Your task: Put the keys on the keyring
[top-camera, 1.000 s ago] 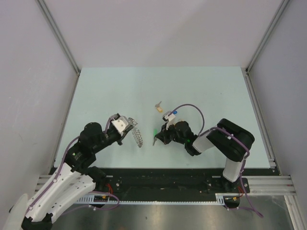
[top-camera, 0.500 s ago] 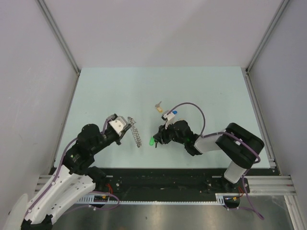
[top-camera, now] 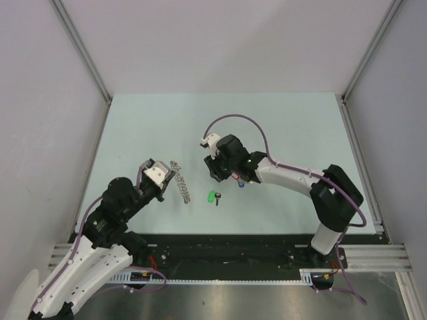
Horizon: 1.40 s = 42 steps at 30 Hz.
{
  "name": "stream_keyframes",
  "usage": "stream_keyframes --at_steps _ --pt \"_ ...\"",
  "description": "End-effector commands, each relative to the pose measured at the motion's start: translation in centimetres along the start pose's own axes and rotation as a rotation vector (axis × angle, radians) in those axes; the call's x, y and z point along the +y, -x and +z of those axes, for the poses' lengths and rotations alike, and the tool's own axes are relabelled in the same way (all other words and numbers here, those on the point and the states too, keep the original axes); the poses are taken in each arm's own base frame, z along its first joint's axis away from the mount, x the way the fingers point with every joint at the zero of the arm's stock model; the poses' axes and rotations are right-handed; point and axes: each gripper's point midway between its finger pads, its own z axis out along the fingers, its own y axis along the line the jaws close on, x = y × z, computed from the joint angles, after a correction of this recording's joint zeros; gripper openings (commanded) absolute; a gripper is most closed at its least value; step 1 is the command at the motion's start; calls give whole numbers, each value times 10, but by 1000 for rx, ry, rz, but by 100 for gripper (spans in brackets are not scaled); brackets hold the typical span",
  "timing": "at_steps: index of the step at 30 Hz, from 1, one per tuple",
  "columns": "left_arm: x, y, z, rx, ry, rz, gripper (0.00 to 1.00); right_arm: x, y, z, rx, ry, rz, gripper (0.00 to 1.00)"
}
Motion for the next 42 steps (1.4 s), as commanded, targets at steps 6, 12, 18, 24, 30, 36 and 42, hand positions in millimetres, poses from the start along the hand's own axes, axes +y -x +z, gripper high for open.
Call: stream_keyframes --at_steps 6,12,18,24,30,36,42 --pt "20 5 -15 -55 138 -68 1 -2 -59 15 404 80 -120 38" --pt "23 -1 -12 -25 153 -56 0 3 -57 26 471 131 -159 37" --pt "25 -1 -14 -33 167 -58 0 12 -54 36 529 172 -198 36" --pt "25 -1 -14 -35 166 -57 0 14 -61 39 598 194 -215 34" --pt "24 -2 -14 -33 161 -58 0 16 -66 43 644 210 -232 32" --pt "23 -1 -13 -34 155 -57 1 18 -72 44 678 217 -245 29" --pt "22 -2 -13 -30 152 -56 0 21 -74 43 691 236 -253 25"
